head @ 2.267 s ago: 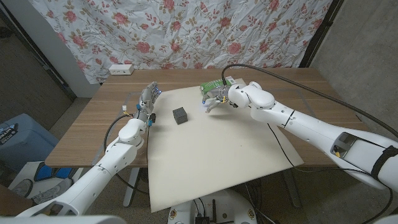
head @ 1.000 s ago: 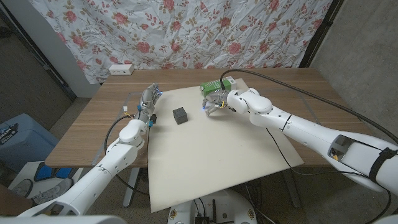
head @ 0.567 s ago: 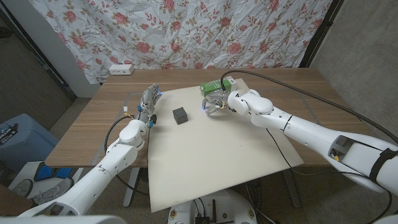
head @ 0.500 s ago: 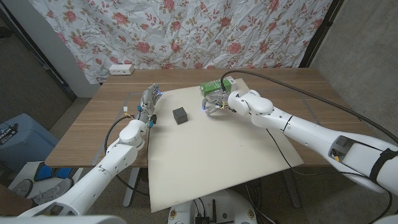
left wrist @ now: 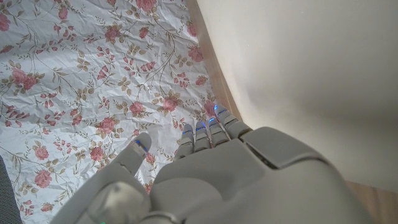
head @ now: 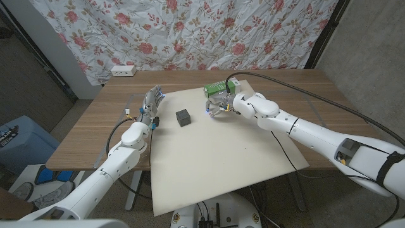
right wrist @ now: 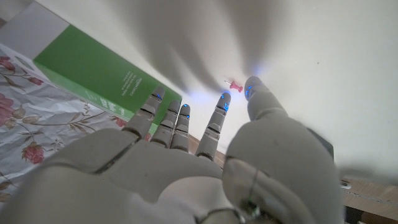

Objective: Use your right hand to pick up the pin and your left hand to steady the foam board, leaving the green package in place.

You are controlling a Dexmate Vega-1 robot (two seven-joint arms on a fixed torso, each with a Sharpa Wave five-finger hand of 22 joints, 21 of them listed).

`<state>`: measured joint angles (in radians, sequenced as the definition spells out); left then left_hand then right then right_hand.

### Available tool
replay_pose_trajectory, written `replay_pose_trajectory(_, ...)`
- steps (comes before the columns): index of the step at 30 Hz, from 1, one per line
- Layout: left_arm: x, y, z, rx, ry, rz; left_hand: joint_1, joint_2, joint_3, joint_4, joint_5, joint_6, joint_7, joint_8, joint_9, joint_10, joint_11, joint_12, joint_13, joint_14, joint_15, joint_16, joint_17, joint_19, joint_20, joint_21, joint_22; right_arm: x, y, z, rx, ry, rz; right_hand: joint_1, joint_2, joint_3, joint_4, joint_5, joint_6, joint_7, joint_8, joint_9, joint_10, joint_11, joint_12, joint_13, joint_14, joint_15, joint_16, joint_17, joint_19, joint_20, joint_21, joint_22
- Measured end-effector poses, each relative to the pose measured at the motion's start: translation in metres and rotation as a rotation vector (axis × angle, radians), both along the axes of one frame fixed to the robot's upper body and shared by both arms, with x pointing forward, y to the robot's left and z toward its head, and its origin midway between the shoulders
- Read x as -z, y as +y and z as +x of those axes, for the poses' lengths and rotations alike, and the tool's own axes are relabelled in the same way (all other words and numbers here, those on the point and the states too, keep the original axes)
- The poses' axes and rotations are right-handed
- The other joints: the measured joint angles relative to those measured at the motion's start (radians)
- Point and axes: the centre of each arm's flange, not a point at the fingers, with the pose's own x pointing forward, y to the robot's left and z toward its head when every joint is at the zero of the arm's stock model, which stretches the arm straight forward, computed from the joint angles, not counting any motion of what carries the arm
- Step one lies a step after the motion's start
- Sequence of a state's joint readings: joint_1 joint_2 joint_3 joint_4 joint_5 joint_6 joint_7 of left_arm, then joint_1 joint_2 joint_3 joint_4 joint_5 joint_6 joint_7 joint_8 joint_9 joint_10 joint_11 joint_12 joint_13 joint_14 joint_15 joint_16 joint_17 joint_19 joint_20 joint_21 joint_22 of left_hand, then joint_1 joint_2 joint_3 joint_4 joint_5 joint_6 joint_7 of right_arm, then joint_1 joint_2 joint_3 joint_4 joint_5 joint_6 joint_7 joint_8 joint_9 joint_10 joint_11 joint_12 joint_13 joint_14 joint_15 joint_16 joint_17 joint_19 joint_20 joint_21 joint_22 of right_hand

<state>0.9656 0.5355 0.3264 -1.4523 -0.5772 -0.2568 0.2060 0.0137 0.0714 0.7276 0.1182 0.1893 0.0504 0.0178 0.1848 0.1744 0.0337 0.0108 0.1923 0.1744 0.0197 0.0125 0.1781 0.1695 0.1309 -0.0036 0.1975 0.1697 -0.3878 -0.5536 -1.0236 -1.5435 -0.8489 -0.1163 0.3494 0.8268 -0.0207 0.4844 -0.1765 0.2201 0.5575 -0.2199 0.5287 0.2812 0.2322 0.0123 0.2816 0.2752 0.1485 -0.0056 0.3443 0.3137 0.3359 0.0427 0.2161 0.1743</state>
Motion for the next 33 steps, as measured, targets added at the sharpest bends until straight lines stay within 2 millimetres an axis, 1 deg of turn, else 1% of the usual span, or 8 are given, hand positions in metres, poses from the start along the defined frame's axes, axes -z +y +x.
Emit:
replay_pose_trajectory(5, 0.000, 0.000, 0.000, 0.000, 0.001, 0.000, 0.000, 0.000, 0.000, 0.000, 0.000, 0.000, 0.000, 0.000, 0.000, 0.000, 0.000, 0.000, 0.000, 0.000, 0.000, 0.000, 0.000, 0.000, 0.000, 0.000, 0.000, -0.001, 0.000, 0.001, -0.009, -0.010, 0.000, 0.008, 0.008, -0.005, 0.005, -0.005, 0.033, 0.000, 0.017, 0.005, 0.007, -0.007, 0.000, 0.002, 0.011, -0.011, 0.007, 0.003, 0.014, 0.000, 0.000, 0.000)
replay_pose_trajectory(7, 0.000, 0.000, 0.000, 0.000, 0.001, 0.000, 0.000, 0.000, 0.000, 0.000, 0.000, 0.000, 0.000, 0.000, 0.000, 0.000, 0.000, 0.000, 0.000, 0.000, 0.000, 0.000, 0.000, 0.000, 0.000, 0.000, 0.000, -0.002, 0.000, 0.001, -0.012, -0.013, 0.000, 0.025, -0.009, -0.008, 0.006, -0.010, 0.051, 0.000, 0.029, 0.005, 0.011, -0.010, 0.006, 0.002, 0.015, -0.015, 0.011, 0.005, 0.024, -0.009, 0.000, 0.000)
replay_pose_trajectory(14, 0.000, 0.000, 0.000, 0.000, 0.003, -0.001, 0.000, 0.000, 0.000, 0.000, 0.000, 0.000, 0.000, 0.000, 0.000, 0.000, 0.000, 0.000, 0.000, 0.000, 0.000, 0.000, 0.000, 0.000, 0.000, 0.000, 0.000, -0.001, -0.002, 0.005, -0.010, -0.014, -0.002, 0.025, -0.009, -0.021, 0.004, -0.019, 0.093, 0.000, 0.052, 0.010, 0.038, -0.019, 0.008, 0.006, 0.032, -0.032, 0.022, 0.014, 0.054, -0.032, 0.008, 0.000)
replay_pose_trajectory(16, 0.000, 0.000, 0.000, 0.000, 0.003, -0.001, 0.000, 0.000, 0.000, -0.001, 0.000, 0.000, 0.000, 0.000, 0.000, 0.000, 0.000, 0.000, 0.000, 0.000, 0.000, 0.000, 0.000, 0.000, 0.000, 0.000, 0.000, -0.001, -0.003, 0.006, -0.007, -0.012, -0.002, 0.025, -0.009, -0.021, 0.004, -0.019, 0.100, 0.000, 0.055, 0.010, 0.038, -0.020, 0.015, 0.006, 0.036, -0.035, 0.022, 0.014, 0.059, -0.026, 0.008, 0.000)
replay_pose_trajectory(20, 0.000, 0.000, 0.001, 0.000, 0.003, -0.002, 0.000, 0.000, 0.004, -0.004, 0.000, 0.000, 0.000, 0.000, 0.000, 0.000, 0.000, 0.000, 0.000, 0.000, 0.000, 0.000, 0.000, 0.000, 0.000, 0.000, 0.000, -0.001, -0.001, 0.004, -0.042, -0.035, 0.003, 0.030, -0.004, -0.028, 0.005, -0.026, 0.119, 0.000, 0.064, 0.014, 0.056, -0.031, 0.015, 0.008, 0.051, -0.032, 0.032, 0.019, 0.072, -0.036, 0.011, 0.000)
replay_pose_trajectory(23, 0.000, 0.000, 0.001, 0.000, 0.004, -0.003, 0.000, 0.000, 0.004, -0.004, 0.000, 0.000, 0.000, 0.000, 0.000, 0.000, 0.000, 0.000, 0.000, 0.000, 0.000, 0.000, 0.000, 0.000, 0.000, 0.000, 0.000, 0.001, -0.002, 0.005, -0.053, -0.045, 0.007, 0.039, -0.013, -0.032, 0.001, -0.026, 0.130, -0.002, 0.071, 0.014, 0.065, -0.035, 0.023, 0.011, 0.056, -0.034, 0.038, 0.022, 0.079, -0.043, 0.015, 0.000)
replay_pose_trajectory(30, 0.000, 0.000, 0.001, 0.000, 0.004, -0.003, 0.000, 0.000, 0.004, -0.004, 0.000, 0.000, 0.000, 0.000, 0.000, 0.000, 0.000, 0.000, 0.000, 0.000, 0.000, 0.000, 0.000, 0.000, 0.000, 0.000, 0.000, 0.007, -0.005, 0.006, -0.067, -0.065, 0.017, 0.071, -0.019, -0.040, 0.001, -0.035, 0.175, 0.000, 0.101, 0.022, 0.091, -0.048, 0.030, 0.011, 0.076, -0.032, 0.050, 0.028, 0.097, -0.047, 0.015, 0.000)
replay_pose_trajectory(33, 0.000, 0.000, 0.001, 0.001, 0.005, -0.003, 0.000, 0.000, 0.004, -0.004, 0.000, 0.000, 0.000, 0.000, 0.000, 0.000, 0.000, 0.000, 0.000, 0.000, 0.000, 0.000, 0.000, 0.000, 0.000, 0.000, 0.000, 0.010, -0.007, 0.008, -0.067, -0.067, 0.020, 0.071, -0.019, -0.040, 0.001, -0.035, 0.181, -0.001, 0.101, 0.024, 0.091, -0.048, 0.031, 0.015, 0.078, -0.031, 0.057, 0.030, 0.102, -0.052, 0.015, 0.000)
